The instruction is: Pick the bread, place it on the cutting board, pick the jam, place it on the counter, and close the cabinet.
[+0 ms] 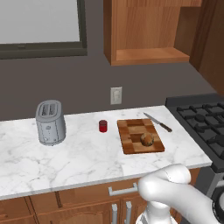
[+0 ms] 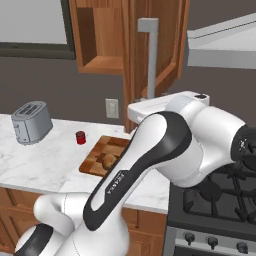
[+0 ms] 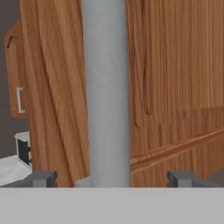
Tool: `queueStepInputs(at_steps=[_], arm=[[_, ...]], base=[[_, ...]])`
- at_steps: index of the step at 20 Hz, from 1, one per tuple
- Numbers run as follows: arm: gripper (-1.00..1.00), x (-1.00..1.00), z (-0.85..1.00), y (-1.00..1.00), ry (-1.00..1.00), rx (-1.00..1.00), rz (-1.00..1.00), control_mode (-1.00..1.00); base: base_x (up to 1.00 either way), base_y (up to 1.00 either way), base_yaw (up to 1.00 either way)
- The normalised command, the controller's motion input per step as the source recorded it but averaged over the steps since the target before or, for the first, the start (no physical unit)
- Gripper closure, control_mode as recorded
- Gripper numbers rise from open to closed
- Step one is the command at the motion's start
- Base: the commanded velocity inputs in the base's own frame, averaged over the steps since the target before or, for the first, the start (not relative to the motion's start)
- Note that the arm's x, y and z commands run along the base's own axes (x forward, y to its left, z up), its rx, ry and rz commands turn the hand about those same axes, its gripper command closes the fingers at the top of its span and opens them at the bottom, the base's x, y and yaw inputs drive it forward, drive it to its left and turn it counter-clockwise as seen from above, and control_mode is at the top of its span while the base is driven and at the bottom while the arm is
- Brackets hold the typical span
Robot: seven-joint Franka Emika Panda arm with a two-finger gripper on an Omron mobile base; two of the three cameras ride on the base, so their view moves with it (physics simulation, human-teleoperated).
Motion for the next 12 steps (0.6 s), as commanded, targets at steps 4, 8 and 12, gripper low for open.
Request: queueStepInputs(at_steps=[4, 8, 12], arm=[[-1.0, 0.05, 0.0, 0.31, 0.0, 0.07, 0.0, -1.0], [-1.0, 0.07, 0.0, 0.37, 0.0, 0.04, 0.0, -1.0], [-1.0, 0.06, 0.0, 0.44, -0.02, 0.01, 0.0, -1.0]], base=[[0.0, 0.0, 0.0], [0.0, 0.0, 0.0], [0.0, 0.0, 0.0]])
